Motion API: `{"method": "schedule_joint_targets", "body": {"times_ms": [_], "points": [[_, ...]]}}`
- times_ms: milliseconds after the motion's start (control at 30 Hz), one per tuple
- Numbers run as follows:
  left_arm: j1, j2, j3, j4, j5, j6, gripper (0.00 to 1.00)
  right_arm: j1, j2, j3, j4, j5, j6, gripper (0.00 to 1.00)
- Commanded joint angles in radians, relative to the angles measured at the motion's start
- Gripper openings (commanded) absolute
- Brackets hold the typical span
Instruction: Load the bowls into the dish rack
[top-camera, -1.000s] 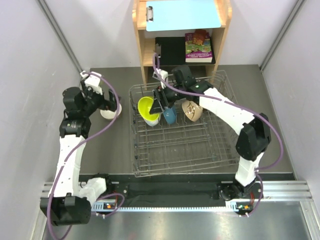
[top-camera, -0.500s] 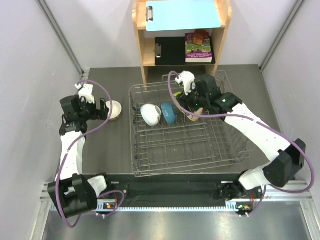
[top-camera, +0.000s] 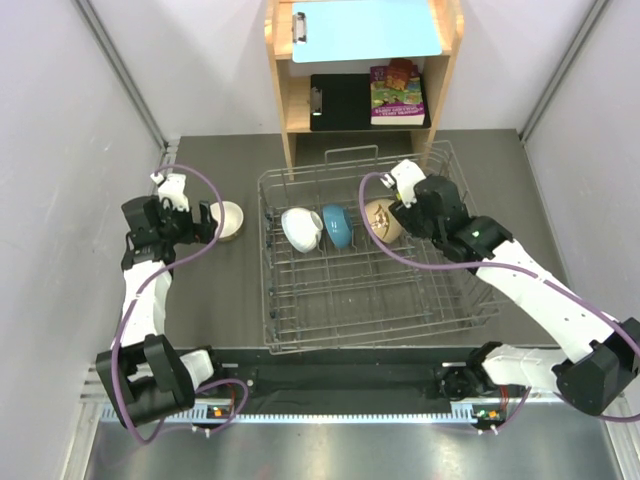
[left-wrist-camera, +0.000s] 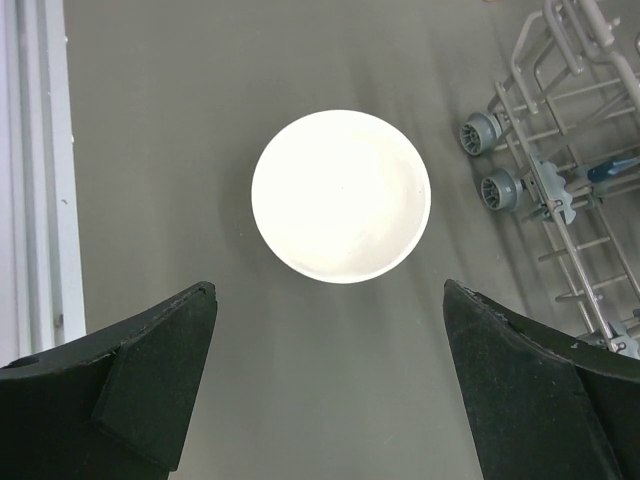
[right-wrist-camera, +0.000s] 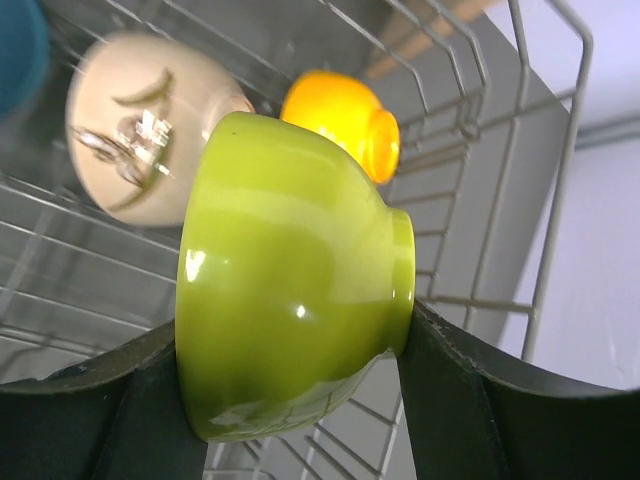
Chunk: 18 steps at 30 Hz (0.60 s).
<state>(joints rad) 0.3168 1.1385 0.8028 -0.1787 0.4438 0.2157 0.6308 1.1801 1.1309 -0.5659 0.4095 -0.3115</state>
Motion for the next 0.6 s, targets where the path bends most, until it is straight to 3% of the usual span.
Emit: {"method": "schedule_joint_targets", "body": {"times_ms": [0, 567], "points": [[0.011, 0.001, -0.016, 0.068, 0.021, 0.014, 0.99, -0.016, -0.031, -0.048, 0.052, 0.112, -0.038, 0.00], [0.022, 0.000, -0.022, 0.068, 0.042, 0.011, 0.99, -0.063, 0.030, -0.183, 0.050, 0.147, -0.047, 0.00]]}}
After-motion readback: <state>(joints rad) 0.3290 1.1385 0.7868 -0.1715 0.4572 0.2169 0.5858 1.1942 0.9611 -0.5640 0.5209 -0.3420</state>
